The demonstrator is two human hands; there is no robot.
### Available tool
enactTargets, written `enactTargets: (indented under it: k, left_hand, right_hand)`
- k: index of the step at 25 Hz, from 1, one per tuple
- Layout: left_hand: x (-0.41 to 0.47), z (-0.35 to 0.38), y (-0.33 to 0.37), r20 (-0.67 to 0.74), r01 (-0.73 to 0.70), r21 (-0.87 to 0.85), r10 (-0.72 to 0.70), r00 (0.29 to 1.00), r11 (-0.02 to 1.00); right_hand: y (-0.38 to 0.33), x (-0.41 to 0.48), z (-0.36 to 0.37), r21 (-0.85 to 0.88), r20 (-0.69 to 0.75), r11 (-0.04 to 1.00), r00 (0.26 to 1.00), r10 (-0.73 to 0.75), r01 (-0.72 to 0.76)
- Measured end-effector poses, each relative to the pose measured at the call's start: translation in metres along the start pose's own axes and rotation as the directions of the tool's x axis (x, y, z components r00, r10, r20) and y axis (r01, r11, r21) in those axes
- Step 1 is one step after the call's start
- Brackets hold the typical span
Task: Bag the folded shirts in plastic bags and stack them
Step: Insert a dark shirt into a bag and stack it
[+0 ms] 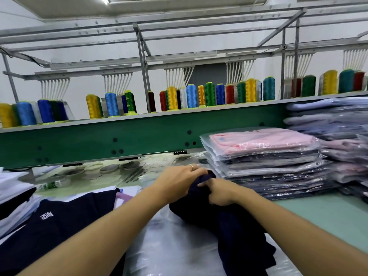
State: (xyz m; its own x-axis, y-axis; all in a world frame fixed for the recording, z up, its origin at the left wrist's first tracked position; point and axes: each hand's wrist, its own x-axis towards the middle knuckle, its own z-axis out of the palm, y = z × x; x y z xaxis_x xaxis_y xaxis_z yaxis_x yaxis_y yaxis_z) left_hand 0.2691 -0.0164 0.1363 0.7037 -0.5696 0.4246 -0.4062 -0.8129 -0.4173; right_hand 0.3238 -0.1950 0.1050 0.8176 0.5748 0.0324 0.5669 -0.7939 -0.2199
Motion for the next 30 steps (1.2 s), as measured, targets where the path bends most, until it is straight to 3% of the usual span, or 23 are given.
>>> enactTargets:
  k: [1,3,5,7,9,11,13,16,19,21,23,24,26,28,30]
  left_hand:
    - [-0.008,0.005,-0.003,0.013,0.043,0.014,-0.043,0.999,0.999]
    - [-0.024,0.019,-0.011,0.101,0.269,-0.026,-0.265,0.959,0.963]
    - [-0.037,0.026,-0.015,0.36,0.504,-0.022,-0.464,0.809,0.863]
    - [-0.043,0.03,-0.013,0.612,0.614,-0.047,-0.463,0.641,0.788]
    - [-0.046,0.033,-0.009,0.688,0.657,-0.107,-0.422,0.591,0.746]
    - [-0.045,0.034,-0.005,0.703,0.657,-0.132,-0.397,0.59,0.743]
    - [-0.044,0.033,-0.004,0.685,0.625,-0.12,-0.392,0.614,0.771]
    - [-0.04,0.034,0.0,0.464,0.508,-0.033,-0.437,0.771,0.861]
    - [-0.03,0.026,0.005,0.272,0.427,0.031,-0.419,0.867,0.904]
    - [-0.026,0.018,0.003,0.208,0.454,-0.028,-0.439,0.874,0.89]
    - [-0.027,0.011,-0.005,0.195,0.495,-0.111,-0.469,0.861,0.862]
    - [-0.029,0.009,-0.009,0.213,0.511,-0.169,-0.475,0.854,0.843]
    - [-0.035,0.007,-0.013,0.269,0.535,-0.315,-0.467,0.842,0.784]
    - [-0.038,0.01,-0.01,0.276,0.542,-0.37,-0.468,0.84,0.754]
    - [-0.039,0.016,-0.004,0.248,0.542,-0.352,-0.482,0.84,0.763]
  right_hand:
    - [0.004,0.0,0.0,0.036,-0.024,0.998,0.998,0.054,-0.053]
    - [0.01,-0.004,0.004,0.082,-0.1,0.99,0.988,0.121,-0.113]
    - [0.01,-0.01,0.008,0.107,-0.16,0.986,0.977,0.141,-0.125]
    - [0.007,-0.017,0.01,0.093,-0.133,0.99,0.984,0.116,-0.104]
    - [0.006,-0.028,0.008,0.023,0.001,0.997,0.997,0.076,-0.076]
    - [0.011,-0.04,0.005,-0.107,0.113,0.992,0.99,0.079,-0.067]
    - [0.009,-0.05,0.007,-0.174,0.094,0.984,0.994,0.055,-0.038]
    - [-0.002,-0.049,0.016,-0.083,-0.01,0.996,1.0,0.016,-0.016]
    - [-0.009,-0.029,0.005,0.308,-0.135,0.949,0.985,0.107,-0.061]
    - [-0.015,-0.016,-0.007,0.611,-0.177,0.785,0.949,0.26,-0.101]
    - [-0.016,-0.005,-0.013,0.743,-0.195,0.656,0.893,0.405,-0.135]
    - [-0.015,-0.002,-0.013,0.723,-0.225,0.673,0.867,0.444,-0.157]
    - [-0.016,-0.004,-0.007,0.53,-0.273,0.817,0.867,0.417,-0.226]
    - [-0.02,-0.012,0.004,0.086,-0.236,0.976,0.948,0.215,-0.2]
    - [-0.032,-0.021,0.015,-0.256,-0.104,0.967,0.994,-0.028,0.001]
